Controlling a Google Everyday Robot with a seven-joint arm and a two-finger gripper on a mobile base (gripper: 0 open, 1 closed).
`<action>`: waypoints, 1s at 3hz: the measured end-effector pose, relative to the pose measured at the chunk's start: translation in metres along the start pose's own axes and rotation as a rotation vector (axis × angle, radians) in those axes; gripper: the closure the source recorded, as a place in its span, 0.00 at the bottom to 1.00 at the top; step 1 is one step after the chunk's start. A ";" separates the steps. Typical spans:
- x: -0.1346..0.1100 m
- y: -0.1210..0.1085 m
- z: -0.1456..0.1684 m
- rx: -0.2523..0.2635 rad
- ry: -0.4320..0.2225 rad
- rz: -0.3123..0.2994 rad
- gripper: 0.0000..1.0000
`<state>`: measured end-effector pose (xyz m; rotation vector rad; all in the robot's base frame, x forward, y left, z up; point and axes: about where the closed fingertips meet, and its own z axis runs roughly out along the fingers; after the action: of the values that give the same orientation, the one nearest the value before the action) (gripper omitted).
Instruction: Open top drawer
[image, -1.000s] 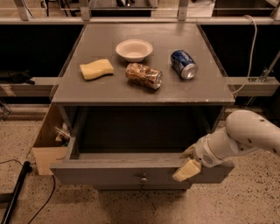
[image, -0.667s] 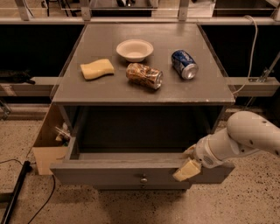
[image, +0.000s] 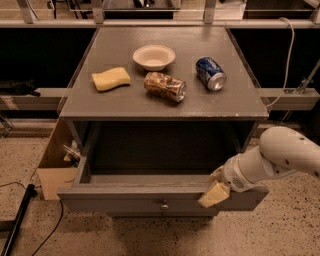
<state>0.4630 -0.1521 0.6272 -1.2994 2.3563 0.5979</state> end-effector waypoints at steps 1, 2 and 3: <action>0.000 0.000 0.000 0.000 0.000 0.000 0.74; 0.000 0.000 0.000 0.000 0.000 0.000 0.50; 0.000 0.000 0.000 0.000 0.000 0.000 0.26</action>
Offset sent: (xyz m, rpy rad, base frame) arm 0.0000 0.0000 0.0000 0.0000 0.0000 0.0000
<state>0.4630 -0.1521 0.6272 -1.2996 2.3563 0.5980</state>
